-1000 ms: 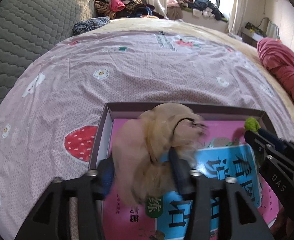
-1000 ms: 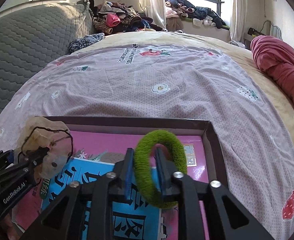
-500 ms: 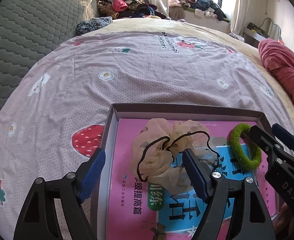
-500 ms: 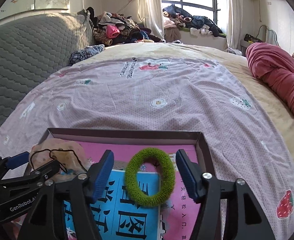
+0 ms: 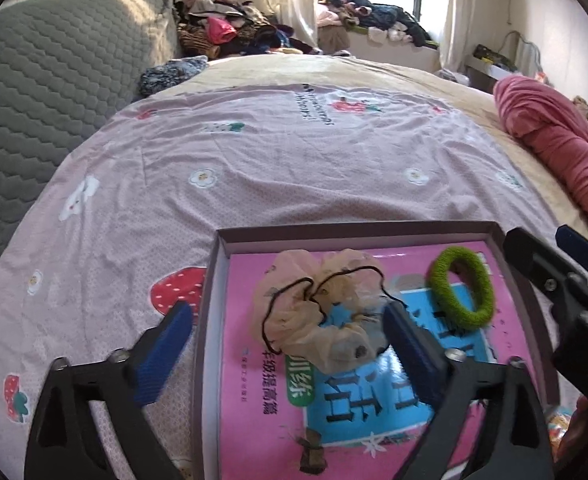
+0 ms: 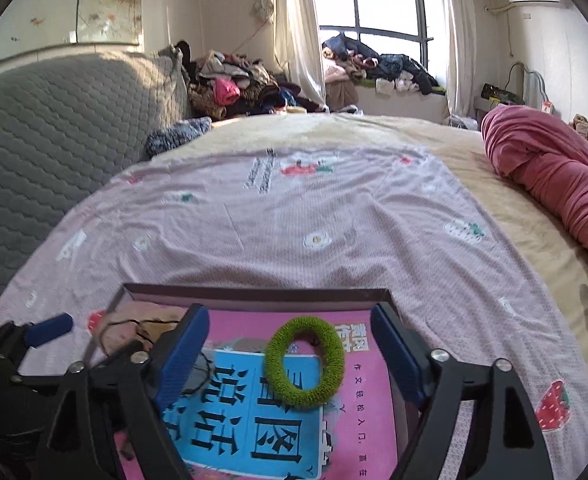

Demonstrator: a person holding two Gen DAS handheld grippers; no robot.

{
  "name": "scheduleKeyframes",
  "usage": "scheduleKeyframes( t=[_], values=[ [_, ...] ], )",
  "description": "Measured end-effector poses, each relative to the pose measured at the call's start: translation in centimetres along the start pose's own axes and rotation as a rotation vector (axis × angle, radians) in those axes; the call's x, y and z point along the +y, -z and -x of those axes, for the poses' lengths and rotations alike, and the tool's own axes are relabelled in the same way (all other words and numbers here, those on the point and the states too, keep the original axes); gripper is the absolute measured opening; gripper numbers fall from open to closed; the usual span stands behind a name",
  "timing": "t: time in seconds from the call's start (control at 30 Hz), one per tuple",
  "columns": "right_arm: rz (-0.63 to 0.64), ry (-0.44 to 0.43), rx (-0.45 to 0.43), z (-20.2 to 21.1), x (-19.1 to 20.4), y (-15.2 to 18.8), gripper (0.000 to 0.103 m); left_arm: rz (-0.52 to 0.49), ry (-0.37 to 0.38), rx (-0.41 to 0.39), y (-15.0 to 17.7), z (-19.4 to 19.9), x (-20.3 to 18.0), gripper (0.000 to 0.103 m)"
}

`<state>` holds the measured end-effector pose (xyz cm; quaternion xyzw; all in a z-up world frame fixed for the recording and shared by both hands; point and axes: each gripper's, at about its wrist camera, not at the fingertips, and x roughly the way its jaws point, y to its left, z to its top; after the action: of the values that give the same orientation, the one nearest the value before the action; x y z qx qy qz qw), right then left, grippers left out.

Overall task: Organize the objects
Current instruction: 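Open left tool dropping scrunchie on book while right tool releases ring, then withdraw both open tools from tray back toward remaining snacks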

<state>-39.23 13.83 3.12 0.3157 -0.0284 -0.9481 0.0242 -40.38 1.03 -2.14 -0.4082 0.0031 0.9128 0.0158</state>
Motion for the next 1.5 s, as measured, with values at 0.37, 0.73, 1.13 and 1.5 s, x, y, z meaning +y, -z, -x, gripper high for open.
scheduleKeyframes(
  t=[0.37, 0.73, 1.13, 1.5],
  values=[
    [0.025, -0.010, -0.110, 7.0, 1.4, -0.3, 0.092, -0.014, 0.007, -0.051, 0.2, 3.0, 0.1, 0.102],
    [0.044, 0.005, -0.109, 11.5, 0.4, 1.9, 0.096, 0.008, 0.047, -0.056, 3.7, 8.3, 1.1, 0.102],
    [0.074, 0.011, -0.039, 16.8, 1.0, 6.1, 0.099, 0.066, 0.074, -0.050, 8.6, 15.4, 2.0, 0.102],
    [0.114, 0.003, -0.019, 21.4, 2.0, 8.6, 0.099, 0.067, 0.028, -0.049, 11.4, 19.8, 2.4, 0.102]
  ],
)
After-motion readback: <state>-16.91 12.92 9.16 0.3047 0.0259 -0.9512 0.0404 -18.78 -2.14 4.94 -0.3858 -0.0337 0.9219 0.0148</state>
